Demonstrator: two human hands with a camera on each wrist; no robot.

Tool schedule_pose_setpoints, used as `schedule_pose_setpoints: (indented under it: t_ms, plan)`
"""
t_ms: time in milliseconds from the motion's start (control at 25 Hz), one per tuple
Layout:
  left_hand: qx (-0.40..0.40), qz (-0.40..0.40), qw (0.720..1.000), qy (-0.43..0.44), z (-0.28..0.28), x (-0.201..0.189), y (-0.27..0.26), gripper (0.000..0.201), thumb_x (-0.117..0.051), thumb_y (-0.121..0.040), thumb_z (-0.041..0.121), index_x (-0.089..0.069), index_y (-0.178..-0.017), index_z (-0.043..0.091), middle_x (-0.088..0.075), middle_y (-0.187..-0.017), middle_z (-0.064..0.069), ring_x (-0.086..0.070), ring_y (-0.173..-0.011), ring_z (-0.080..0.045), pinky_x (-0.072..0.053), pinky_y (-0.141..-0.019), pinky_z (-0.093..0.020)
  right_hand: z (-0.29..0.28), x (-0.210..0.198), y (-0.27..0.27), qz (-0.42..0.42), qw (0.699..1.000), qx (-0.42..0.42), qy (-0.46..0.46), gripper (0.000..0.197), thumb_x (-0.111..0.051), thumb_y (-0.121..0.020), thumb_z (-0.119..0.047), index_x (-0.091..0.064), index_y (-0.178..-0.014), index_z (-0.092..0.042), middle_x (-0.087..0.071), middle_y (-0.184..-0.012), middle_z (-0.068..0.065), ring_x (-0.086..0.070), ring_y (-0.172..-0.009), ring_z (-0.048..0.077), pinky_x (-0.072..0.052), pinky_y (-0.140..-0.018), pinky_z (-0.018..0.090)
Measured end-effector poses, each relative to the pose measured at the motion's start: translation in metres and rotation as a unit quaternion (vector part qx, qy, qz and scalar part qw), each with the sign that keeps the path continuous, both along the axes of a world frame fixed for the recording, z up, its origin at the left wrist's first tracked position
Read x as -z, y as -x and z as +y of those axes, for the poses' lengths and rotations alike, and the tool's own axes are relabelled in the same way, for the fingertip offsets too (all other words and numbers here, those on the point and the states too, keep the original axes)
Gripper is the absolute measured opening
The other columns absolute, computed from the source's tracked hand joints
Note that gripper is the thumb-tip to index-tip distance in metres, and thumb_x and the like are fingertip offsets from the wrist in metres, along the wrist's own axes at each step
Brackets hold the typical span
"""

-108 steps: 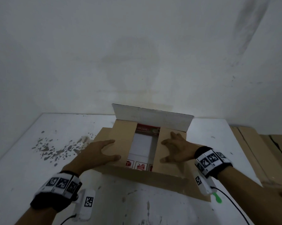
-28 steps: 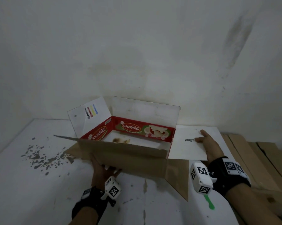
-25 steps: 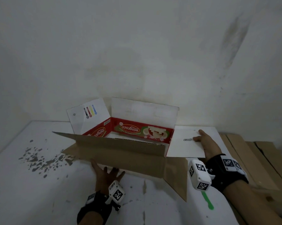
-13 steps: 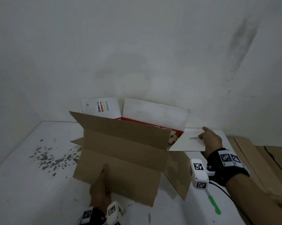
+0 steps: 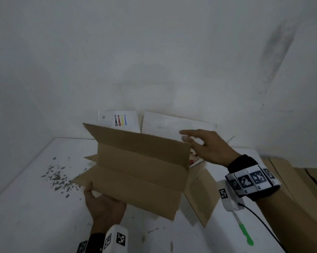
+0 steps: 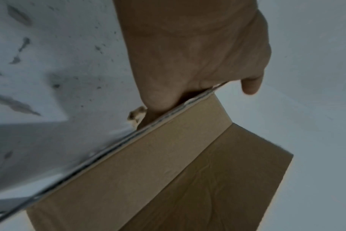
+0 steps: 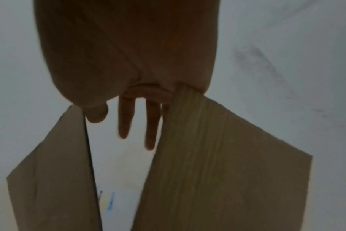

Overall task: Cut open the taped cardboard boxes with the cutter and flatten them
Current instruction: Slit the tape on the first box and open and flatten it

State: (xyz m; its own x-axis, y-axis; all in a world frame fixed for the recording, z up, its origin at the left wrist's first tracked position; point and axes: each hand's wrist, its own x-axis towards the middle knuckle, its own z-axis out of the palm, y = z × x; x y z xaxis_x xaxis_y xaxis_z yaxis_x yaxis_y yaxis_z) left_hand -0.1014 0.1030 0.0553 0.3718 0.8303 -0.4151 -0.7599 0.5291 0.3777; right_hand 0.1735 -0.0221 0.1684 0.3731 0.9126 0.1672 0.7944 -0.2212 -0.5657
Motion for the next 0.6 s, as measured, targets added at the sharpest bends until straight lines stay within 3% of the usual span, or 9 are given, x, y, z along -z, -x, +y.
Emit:
schedule_pose_setpoints:
  t_ms: [80, 160, 280, 360, 440, 520, 600]
  plan:
    - [-0.025, -0.043, 0.999, 0.000, 0.003, -0.003, 0.001, 0.058, -0.039, -0.094, 0.063, -0.066, -0.130, 0.026, -0.071, -0.123, -0.002, -0.063, -0.117, -0.028, -0.051, -0.092, -0.045, 0.002, -0.008, 0.016, -0.055, 0.994, -0.080, 0.049, 0.051, -0.035, -0.100, -0.058, -0.045, -0.146, -0.039, -0.061, -0.137, -0.006, -0.062, -0.115, 0.013, -0.052, -0.099, 0.037]
    - [-0.022, -0.075, 0.997, 0.025, 0.007, -0.001, 0.003, 0.064, -0.037, -0.096, 0.064, -0.064, -0.132, 0.018, -0.069, -0.126, -0.006, -0.060, -0.123, -0.032, -0.054, -0.089, -0.049, 0.003, -0.010, 0.025, -0.119, 0.984, -0.120, 0.059, 0.058, -0.032, -0.098, -0.057, -0.040, -0.150, -0.034, -0.061, -0.137, -0.003, -0.063, -0.112, 0.013, -0.054, -0.095, 0.032]
    - [0.026, -0.097, 0.995, 0.012, 0.008, -0.008, 0.002, 0.057, -0.043, -0.098, 0.057, -0.074, -0.119, 0.013, -0.067, -0.130, -0.008, -0.066, -0.115, -0.034, -0.059, -0.074, -0.056, 0.006, -0.001, 0.032, -0.049, 0.988, -0.139, 0.046, 0.069, -0.022, -0.095, -0.066, -0.051, -0.144, -0.027, -0.068, -0.122, 0.001, -0.066, -0.100, 0.014, -0.055, -0.087, 0.028]
    - [0.048, -0.082, 0.995, -0.018, 0.002, -0.024, -0.006, 0.053, -0.046, -0.095, 0.060, -0.081, -0.101, 0.020, -0.069, -0.127, -0.005, -0.071, -0.106, -0.031, -0.060, -0.074, -0.053, 0.009, 0.007, 0.034, 0.008, 0.994, -0.103, 0.022, 0.087, -0.009, -0.090, -0.079, -0.063, -0.128, -0.023, -0.072, -0.106, 0.009, -0.068, -0.091, 0.022, -0.056, -0.084, 0.036]
    - [0.071, -0.069, 0.995, -0.030, -0.003, -0.036, -0.015, 0.057, -0.051, -0.087, 0.072, -0.082, -0.096, 0.025, -0.070, -0.123, -0.007, -0.067, -0.107, -0.034, -0.056, -0.080, -0.055, 0.010, 0.011, 0.037, 0.023, 0.997, -0.068, -0.019, 0.088, -0.005, -0.091, -0.078, -0.068, -0.121, -0.024, -0.073, -0.104, 0.011, -0.069, -0.095, 0.026, -0.054, -0.089, 0.043]
    - [0.104, -0.047, 0.993, -0.031, -0.004, -0.042, -0.023, 0.072, -0.051, -0.077, 0.085, -0.082, -0.098, 0.024, -0.071, -0.121, -0.013, -0.060, -0.115, -0.041, -0.047, -0.089, -0.065, 0.010, 0.010, 0.038, 0.013, 0.996, -0.033, -0.077, 0.074, -0.011, -0.099, -0.063, -0.069, -0.121, -0.022, -0.073, -0.082, -0.006, -0.069, -0.083, 0.015, -0.054, -0.083, 0.035]
    - [0.124, -0.038, 0.991, -0.035, -0.002, -0.048, -0.028, 0.083, -0.050, -0.070, 0.092, -0.081, -0.100, 0.022, -0.069, -0.122, -0.016, -0.056, -0.120, -0.046, -0.042, -0.093, -0.069, 0.010, 0.001, 0.040, 0.012, 0.992, 0.014, -0.122, 0.064, -0.016, -0.102, -0.051, -0.070, -0.117, -0.019, -0.055, -0.057, -0.023, -0.063, -0.070, 0.004, -0.045, -0.071, 0.023]
